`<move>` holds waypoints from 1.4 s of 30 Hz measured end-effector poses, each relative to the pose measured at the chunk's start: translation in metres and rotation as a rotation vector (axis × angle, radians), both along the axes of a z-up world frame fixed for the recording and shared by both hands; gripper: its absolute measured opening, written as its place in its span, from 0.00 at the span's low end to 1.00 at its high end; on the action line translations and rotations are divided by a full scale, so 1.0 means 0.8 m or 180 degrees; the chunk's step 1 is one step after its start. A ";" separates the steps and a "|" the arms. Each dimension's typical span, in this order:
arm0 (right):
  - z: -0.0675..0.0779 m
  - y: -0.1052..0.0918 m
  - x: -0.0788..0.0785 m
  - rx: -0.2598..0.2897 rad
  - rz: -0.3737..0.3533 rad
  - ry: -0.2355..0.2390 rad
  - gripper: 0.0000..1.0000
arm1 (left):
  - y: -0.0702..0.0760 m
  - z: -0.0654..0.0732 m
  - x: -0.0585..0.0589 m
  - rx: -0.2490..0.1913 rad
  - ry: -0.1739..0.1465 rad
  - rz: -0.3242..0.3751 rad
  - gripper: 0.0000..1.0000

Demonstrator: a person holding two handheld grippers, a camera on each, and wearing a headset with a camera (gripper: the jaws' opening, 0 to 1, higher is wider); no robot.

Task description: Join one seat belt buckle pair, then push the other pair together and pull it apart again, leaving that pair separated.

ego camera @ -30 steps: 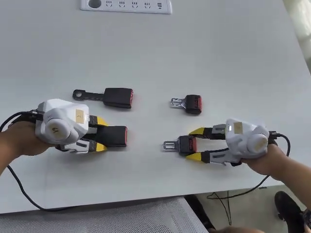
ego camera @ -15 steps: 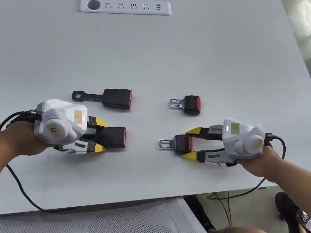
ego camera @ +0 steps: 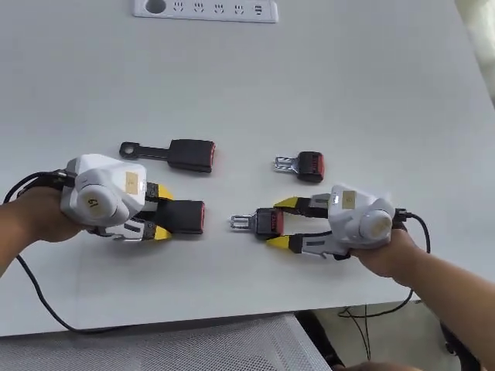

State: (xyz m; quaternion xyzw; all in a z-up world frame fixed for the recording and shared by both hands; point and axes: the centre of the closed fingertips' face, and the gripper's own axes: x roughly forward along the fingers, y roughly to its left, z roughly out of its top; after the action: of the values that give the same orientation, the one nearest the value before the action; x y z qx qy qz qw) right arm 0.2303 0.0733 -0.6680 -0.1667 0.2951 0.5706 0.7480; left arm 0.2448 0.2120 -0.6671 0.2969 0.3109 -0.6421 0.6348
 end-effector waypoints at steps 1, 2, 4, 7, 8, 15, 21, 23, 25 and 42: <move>0.000 0.004 0.001 0.0007 -0.0010 -0.0001 0.34 | 0.000 0.000 0.000 -0.0001 0.0001 0.0001 0.34; 0.000 0.006 0.001 0.0001 -0.0014 0.0001 0.34 | 0.000 0.000 0.000 -0.0001 0.0001 0.0001 0.34; 0.000 0.014 0.004 -0.0004 -0.0025 0.0000 0.34 | 0.000 0.000 0.000 0.0002 -0.0001 -0.0001 0.33; -0.001 0.028 0.007 0.0001 -0.0002 -0.0010 0.34 | 0.000 0.000 0.000 0.0009 -0.0003 -0.0005 0.33; 0.000 0.033 0.007 0.0006 0.0017 -0.0019 0.34 | 0.000 0.000 0.000 0.0010 -0.0002 -0.0003 0.33; -0.001 0.057 0.010 -0.0027 0.0019 -0.0011 0.34 | -0.001 0.000 0.000 0.0037 -0.0004 -0.0006 0.33; -0.002 0.064 0.009 -0.0044 0.0028 -0.0006 0.34 | -0.001 0.000 0.001 0.0060 -0.0011 -0.0019 0.33; -0.003 0.068 0.008 -0.0052 0.0041 -0.0004 0.34 | -0.002 0.000 0.001 0.0080 -0.0023 -0.0040 0.33; -0.003 0.066 0.008 -0.0056 0.0040 0.0012 0.34 | -0.003 0.000 0.000 0.0096 -0.0034 -0.0059 0.33; -0.005 0.092 0.011 -0.0141 -0.0065 0.0087 0.34 | -0.004 0.000 0.001 0.0247 -0.0101 -0.0179 0.33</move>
State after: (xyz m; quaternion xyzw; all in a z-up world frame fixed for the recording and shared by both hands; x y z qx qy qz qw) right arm 0.2392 0.1471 -0.6718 -0.1723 0.3196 0.5585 0.7458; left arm 0.2453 0.2088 -0.6669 0.3401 0.3170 -0.6423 0.6093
